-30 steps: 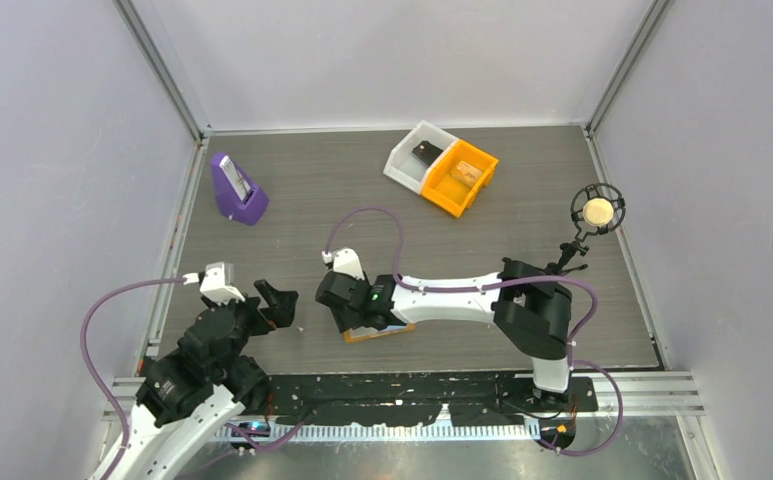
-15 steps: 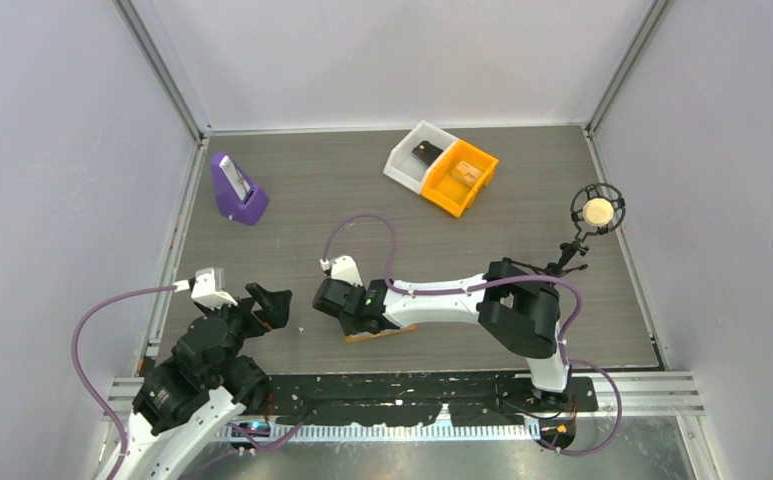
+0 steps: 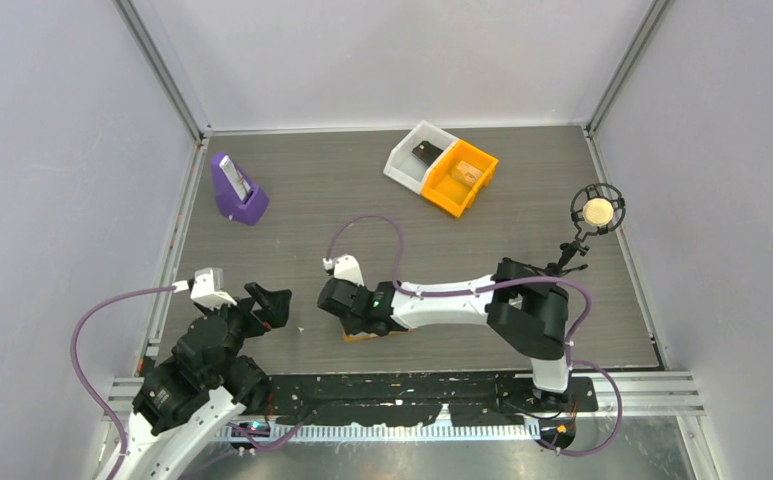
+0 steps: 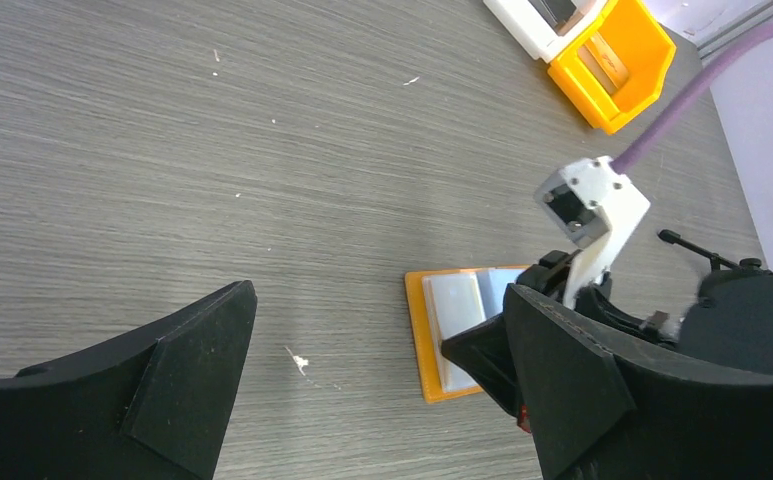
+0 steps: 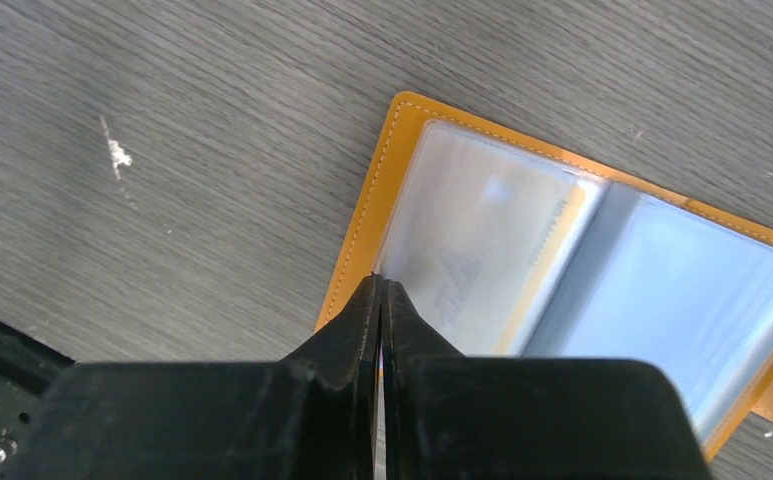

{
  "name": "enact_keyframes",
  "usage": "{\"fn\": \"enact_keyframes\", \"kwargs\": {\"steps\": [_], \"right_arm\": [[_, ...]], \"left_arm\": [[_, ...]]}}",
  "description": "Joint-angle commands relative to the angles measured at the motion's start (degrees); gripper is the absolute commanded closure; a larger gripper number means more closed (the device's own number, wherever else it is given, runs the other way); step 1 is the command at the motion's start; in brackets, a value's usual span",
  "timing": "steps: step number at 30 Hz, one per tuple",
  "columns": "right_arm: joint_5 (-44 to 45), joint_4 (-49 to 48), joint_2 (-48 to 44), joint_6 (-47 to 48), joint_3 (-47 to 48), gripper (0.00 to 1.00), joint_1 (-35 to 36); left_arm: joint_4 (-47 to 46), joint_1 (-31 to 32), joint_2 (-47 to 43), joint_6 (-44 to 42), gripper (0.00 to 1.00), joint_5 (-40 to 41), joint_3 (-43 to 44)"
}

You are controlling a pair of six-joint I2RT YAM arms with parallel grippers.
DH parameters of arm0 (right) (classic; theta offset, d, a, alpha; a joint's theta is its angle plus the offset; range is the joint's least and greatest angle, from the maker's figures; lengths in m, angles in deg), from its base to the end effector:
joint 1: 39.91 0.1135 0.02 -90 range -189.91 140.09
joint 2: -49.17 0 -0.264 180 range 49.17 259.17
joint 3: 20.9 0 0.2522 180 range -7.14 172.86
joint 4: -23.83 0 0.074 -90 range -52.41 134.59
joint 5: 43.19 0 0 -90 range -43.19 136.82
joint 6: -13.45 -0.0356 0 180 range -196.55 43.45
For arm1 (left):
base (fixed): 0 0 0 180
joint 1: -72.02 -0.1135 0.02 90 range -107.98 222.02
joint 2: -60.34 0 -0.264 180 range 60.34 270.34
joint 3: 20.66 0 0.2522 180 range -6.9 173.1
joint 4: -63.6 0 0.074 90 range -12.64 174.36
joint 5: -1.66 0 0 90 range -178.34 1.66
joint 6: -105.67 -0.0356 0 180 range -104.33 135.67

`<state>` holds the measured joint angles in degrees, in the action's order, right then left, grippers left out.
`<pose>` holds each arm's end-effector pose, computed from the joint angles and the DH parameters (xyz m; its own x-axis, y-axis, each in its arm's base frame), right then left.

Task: Take the credit cards out of the card holder
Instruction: Remove the credit card from the card holder.

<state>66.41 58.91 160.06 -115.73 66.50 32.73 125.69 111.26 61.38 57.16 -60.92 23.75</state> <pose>0.1312 0.3797 0.1679 -0.7324 -0.3482 -0.5850 -0.4957 0.8618 0.1076 0.0409 -0.0122 0.2576 -0.3344 -0.4862 -0.8074 0.0029 0.8561 -0.5167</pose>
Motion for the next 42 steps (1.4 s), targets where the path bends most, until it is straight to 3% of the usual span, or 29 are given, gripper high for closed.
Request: {"fn": "enact_keyframes", "kwargs": {"steps": [1, 8, 15, 25, 33, 40, 42], "right_arm": [[-0.02, -7.47, -8.59, 0.04, -3.15, 0.95, 0.25], [-4.69, -19.30, -14.26, -2.26, -11.98, 0.95, -0.77], [-10.20, -28.24, -18.69, -5.95, -19.04, 0.95, -4.55], [-9.99, -25.32, -23.52, -5.67, -29.02, 0.94, -10.75], [-10.46, -16.41, -30.76, 1.17, -28.63, 0.72, -14.98], [-19.70, -19.11, -30.90, 0.78, -25.77, 0.69, -14.99], [-23.15, -23.12, -29.09, -0.83, -26.01, 0.69, -14.99]], "left_arm": [[-0.30, -0.11, 0.10, 0.78, 0.02, 0.09, -0.05], [-0.83, -0.13, 4.06, 1.75, 0.07, -2.87, -0.67], [-2.76, -0.13, 14.09, 0.70, 0.11, -9.10, 1.20], [-7.49, -0.13, 17.40, 7.97, 0.16, -9.89, -3.05], [-12.98, -0.11, 21.19, 9.50, 0.21, -16.80, -6.28], [-21.86, -0.19, 27.10, 10.82, 0.40, -23.70, -8.82], [-25.01, -0.45, 29.36, 11.33, 0.50, -25.50, -9.78]]}}
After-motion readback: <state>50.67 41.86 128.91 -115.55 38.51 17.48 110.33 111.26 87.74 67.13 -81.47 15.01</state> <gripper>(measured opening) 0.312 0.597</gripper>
